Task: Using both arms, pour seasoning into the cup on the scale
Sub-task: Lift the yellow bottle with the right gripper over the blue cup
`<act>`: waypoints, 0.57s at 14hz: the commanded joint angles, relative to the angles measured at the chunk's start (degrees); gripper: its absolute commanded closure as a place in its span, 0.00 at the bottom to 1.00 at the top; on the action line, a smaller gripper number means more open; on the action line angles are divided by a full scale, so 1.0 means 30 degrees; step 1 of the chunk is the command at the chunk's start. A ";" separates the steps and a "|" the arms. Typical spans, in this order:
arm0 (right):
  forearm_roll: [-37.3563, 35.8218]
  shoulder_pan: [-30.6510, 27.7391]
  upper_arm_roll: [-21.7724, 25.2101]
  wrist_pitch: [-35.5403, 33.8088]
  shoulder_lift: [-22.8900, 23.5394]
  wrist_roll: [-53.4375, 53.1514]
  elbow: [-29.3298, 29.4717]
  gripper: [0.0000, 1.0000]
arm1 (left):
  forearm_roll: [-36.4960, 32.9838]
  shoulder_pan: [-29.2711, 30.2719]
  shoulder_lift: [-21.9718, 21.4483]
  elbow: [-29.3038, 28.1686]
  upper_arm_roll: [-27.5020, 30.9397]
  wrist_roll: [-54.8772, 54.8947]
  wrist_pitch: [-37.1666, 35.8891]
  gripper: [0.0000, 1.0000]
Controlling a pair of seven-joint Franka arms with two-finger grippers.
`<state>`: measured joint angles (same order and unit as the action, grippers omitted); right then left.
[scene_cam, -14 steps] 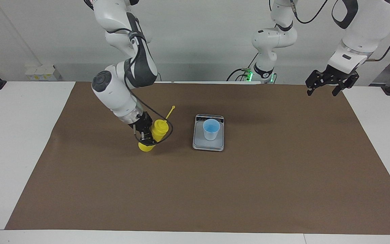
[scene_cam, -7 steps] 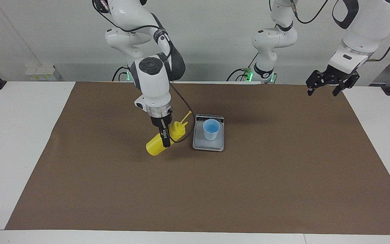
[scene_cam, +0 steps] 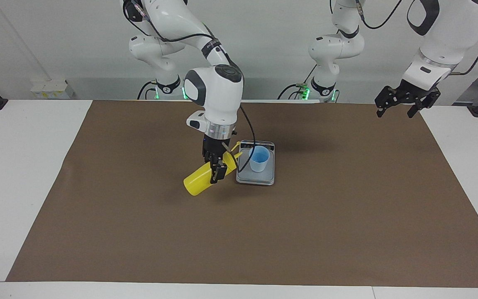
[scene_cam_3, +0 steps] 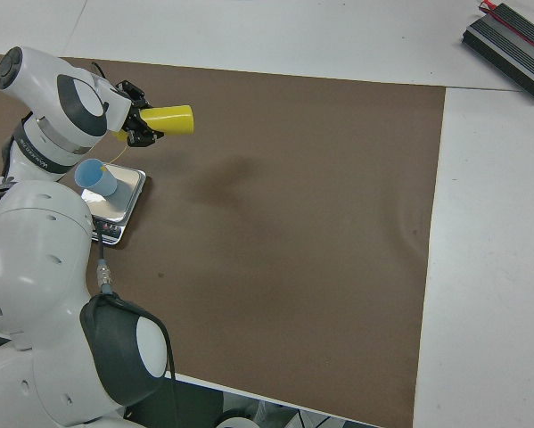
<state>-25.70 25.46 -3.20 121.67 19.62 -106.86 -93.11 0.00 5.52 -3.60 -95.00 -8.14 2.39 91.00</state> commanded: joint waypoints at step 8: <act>-0.9728 0.2935 0.0014 -0.1705 0.1367 -0.3777 0.0420 1.00 | 0.0000 -0.0053 -0.0383 -0.0326 -0.0186 -0.0094 0.0282 0.00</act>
<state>-46.78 32.55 -3.24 118.59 21.50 -114.67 -93.14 0.01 5.51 -3.65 -95.00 -8.78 2.39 91.02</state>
